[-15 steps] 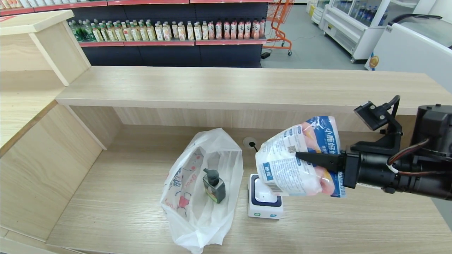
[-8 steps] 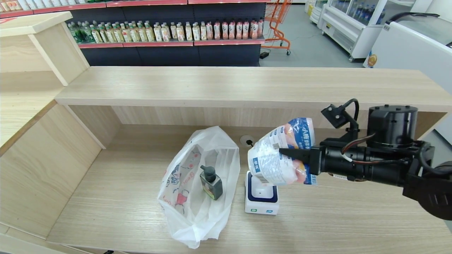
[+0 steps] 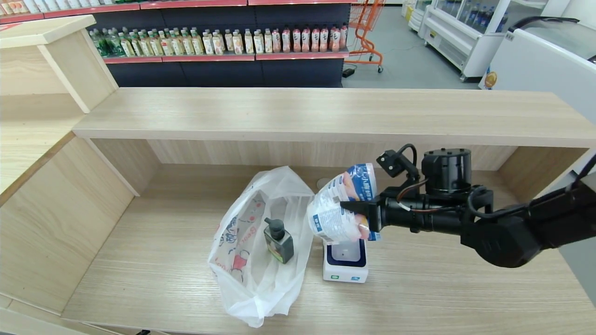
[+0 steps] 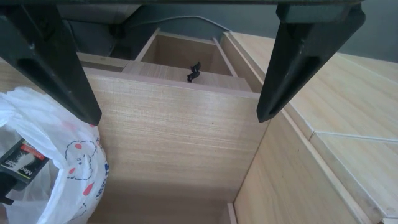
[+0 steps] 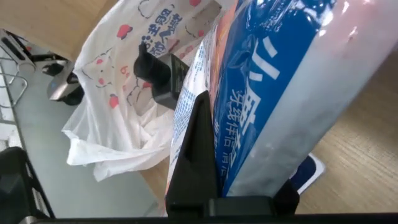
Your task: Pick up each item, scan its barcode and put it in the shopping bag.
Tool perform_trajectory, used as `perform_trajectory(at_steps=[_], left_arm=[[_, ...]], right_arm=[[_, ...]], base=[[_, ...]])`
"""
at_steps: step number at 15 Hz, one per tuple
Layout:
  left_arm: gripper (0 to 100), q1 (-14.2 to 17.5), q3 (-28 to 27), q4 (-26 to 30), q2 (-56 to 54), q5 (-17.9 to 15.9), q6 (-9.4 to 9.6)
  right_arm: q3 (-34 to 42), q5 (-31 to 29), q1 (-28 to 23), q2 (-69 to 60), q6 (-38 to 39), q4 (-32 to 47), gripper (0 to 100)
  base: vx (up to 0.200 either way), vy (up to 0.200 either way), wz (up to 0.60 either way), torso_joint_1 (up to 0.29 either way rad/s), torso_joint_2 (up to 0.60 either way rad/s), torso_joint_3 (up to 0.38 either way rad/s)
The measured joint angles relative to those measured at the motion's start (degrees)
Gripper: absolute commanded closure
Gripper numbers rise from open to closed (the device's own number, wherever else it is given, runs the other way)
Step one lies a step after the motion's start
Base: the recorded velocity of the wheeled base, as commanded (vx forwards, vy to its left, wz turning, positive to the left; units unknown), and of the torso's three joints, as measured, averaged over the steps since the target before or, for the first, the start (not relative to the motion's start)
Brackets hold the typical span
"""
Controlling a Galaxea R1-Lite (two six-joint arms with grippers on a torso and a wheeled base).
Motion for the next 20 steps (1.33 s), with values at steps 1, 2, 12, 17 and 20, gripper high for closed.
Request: perform_trajectory(at_steps=[1, 2, 12, 17, 20], left_arm=[[0, 0.00, 0.00, 0.01, 0.00, 0.02, 0.00], [0, 0.00, 0.00, 0.01, 0.00, 0.02, 0.00], [0, 0.00, 0.00, 0.00, 0.00, 0.02, 0.00], [0, 0.00, 0.00, 0.00, 0.00, 0.02, 0.00], [0, 0.00, 0.00, 0.00, 0.00, 0.02, 0.00]], right_arm=[[-0.94, 0.02, 0.22, 1.77, -2.24, -0.88, 100], [-2.07, 0.11, 0.48, 3.73, -3.89, -2.07, 100], [-14.93, 0.37, 5.13, 17.07, -7.77, -6.21, 100], [-16.29, 0.48, 6.10, 19.77, -8.13, -6.13, 0], [-19.43, 1.40, 6.64, 19.99, -3.78, -5.94, 0]], base=[[0.000, 0.000, 0.00, 0.000, 0.00, 0.000], [0.000, 0.000, 0.00, 0.000, 0.00, 0.000], [0.000, 0.000, 0.00, 0.000, 0.00, 0.000], [0.000, 0.000, 0.00, 0.000, 0.00, 0.000], [0.000, 0.000, 0.00, 0.000, 0.00, 0.000]])
